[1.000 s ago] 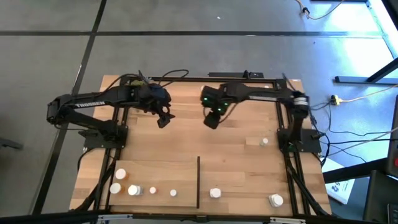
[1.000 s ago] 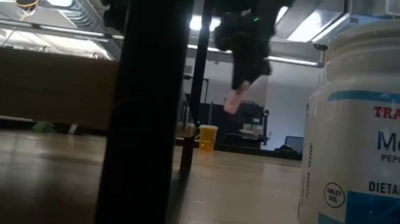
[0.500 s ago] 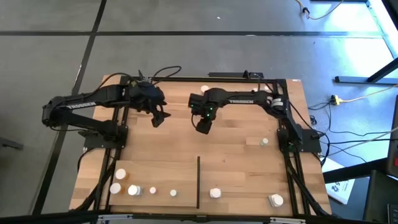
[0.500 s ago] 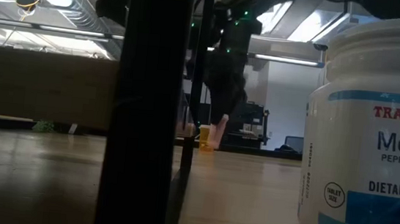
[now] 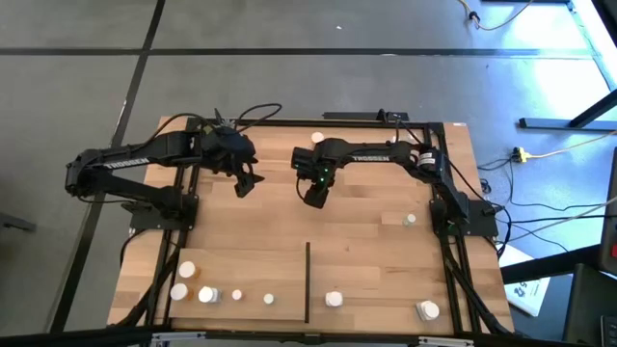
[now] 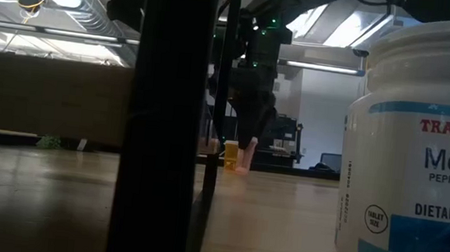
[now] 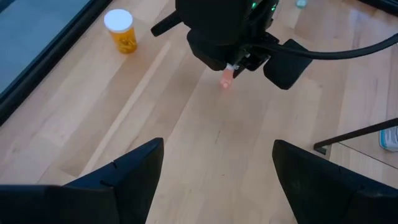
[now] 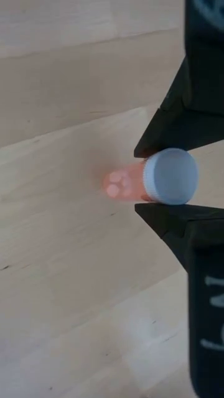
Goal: Pick and place medicine bottles onto shelf by color
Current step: Put the bottom small red pill bottle on the shelf aligned with the other small red pill bottle
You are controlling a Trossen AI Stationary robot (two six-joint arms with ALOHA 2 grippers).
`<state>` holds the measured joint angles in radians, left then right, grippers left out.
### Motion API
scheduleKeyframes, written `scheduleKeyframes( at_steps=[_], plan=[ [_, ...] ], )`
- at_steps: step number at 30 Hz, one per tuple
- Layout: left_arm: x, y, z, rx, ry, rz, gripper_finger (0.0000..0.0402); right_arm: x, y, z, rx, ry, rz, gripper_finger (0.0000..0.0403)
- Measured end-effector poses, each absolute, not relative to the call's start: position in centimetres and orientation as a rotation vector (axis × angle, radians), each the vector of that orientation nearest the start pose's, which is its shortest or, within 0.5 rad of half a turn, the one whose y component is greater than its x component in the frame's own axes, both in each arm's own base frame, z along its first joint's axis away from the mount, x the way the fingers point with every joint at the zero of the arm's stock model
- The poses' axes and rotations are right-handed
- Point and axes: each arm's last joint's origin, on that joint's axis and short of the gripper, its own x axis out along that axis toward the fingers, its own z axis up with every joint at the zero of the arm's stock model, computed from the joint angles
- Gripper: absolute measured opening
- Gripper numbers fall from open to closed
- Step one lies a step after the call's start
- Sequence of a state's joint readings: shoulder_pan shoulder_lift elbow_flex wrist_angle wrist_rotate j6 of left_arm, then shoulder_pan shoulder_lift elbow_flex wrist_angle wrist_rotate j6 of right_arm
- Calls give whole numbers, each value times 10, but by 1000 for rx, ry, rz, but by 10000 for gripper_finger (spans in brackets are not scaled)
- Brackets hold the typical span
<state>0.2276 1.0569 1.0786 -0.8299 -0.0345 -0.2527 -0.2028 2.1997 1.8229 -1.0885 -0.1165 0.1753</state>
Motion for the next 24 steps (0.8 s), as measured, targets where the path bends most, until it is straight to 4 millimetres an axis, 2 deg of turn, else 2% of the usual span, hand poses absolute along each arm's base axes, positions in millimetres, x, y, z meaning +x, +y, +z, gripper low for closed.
scheduleKeyframes(
  at_steps=[24],
  plan=[
    [195, 46, 329, -315, 772, 349, 294, 430, -87, 184, 385, 1418, -196, 120]
  ],
)
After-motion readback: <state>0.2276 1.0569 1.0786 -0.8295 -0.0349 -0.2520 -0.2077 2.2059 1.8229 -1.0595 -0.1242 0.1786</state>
